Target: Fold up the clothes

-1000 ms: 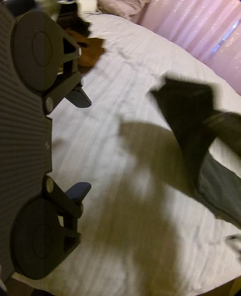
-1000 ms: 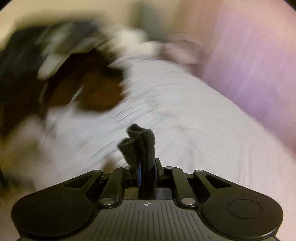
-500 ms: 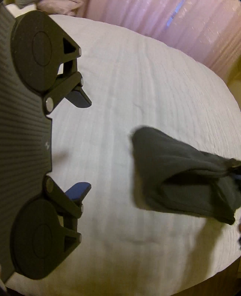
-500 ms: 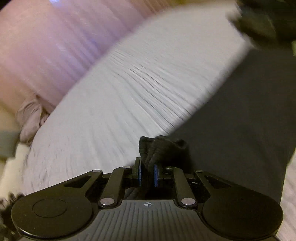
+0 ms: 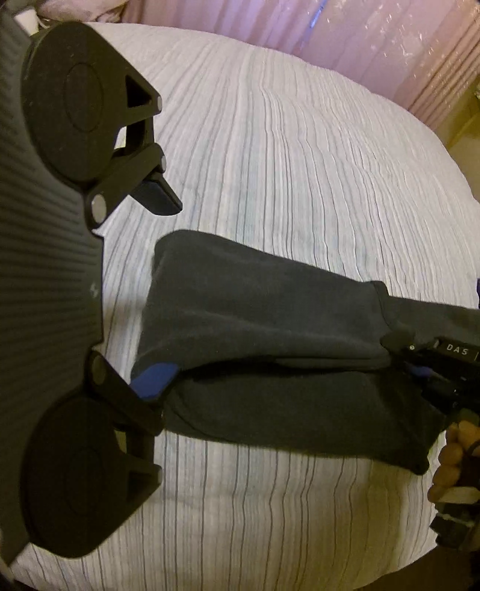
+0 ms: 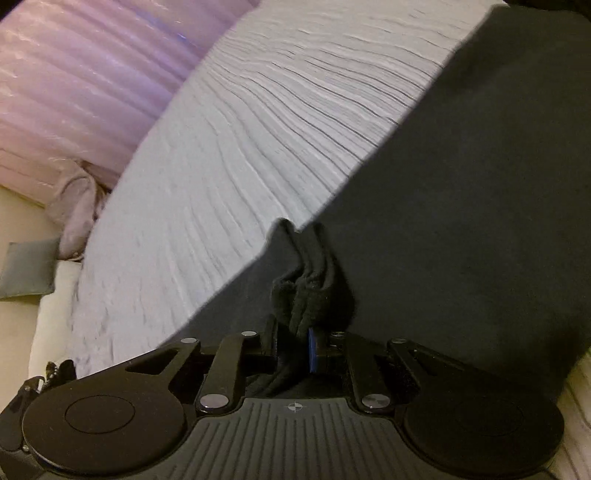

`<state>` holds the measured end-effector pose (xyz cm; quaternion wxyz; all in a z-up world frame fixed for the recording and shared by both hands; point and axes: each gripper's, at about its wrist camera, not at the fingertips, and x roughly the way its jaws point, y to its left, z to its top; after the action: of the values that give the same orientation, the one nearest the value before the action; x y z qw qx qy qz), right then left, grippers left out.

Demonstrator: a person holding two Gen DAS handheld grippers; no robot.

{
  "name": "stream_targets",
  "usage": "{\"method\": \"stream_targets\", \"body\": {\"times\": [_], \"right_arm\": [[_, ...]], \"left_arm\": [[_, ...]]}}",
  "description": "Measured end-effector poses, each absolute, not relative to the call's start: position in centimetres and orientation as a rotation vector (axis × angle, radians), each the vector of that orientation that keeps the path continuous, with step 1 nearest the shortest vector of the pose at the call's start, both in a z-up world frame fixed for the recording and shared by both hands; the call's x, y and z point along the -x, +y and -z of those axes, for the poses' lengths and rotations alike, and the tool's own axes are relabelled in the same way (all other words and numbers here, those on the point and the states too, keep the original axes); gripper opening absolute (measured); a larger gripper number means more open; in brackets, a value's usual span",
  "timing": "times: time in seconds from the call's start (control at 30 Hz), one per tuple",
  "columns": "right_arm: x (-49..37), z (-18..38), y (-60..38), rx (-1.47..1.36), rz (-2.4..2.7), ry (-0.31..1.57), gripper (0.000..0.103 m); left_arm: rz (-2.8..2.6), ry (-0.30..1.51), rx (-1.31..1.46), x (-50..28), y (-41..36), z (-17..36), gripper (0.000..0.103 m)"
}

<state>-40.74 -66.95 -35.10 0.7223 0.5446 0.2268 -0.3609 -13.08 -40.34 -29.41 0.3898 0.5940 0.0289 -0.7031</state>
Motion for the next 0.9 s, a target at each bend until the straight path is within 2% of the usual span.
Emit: {"method": "stream_targets", "body": {"times": [0.17, 0.3, 0.43, 0.57, 0.7, 0.9], "right_arm": [[40.3, 34.0, -64.6, -1.133, 0.89, 0.589, 0.023], [41.5, 32.9, -62.1, -1.053, 1.068, 0.677, 0.023], [41.1, 30.7, -60.2, -0.991, 1.118, 0.629, 0.023], [36.8, 29.7, -58.3, -0.919, 0.948, 0.582, 0.023], [31.9, 31.7, -57.0, -0.894, 0.757, 0.602, 0.024], [29.8, 36.1, -53.9, -0.843, 0.719, 0.786, 0.023]], "left_arm": [[1.857, 0.084, -1.5, 11.8, -41.1, 29.5, 0.086], [1.972, 0.11, -1.479, 10.5, -42.0, 29.2, 0.085], [2.107, 0.209, -1.418, 9.0, -42.7, 28.2, 0.085], [2.194, 0.19, -1.415, 8.8, -42.7, 29.1, 0.085], [2.32, 0.159, -1.489, 9.6, -41.9, 31.4, 0.084], [2.378, 0.195, -1.598, 10.3, -41.2, 35.4, 0.084]]}}
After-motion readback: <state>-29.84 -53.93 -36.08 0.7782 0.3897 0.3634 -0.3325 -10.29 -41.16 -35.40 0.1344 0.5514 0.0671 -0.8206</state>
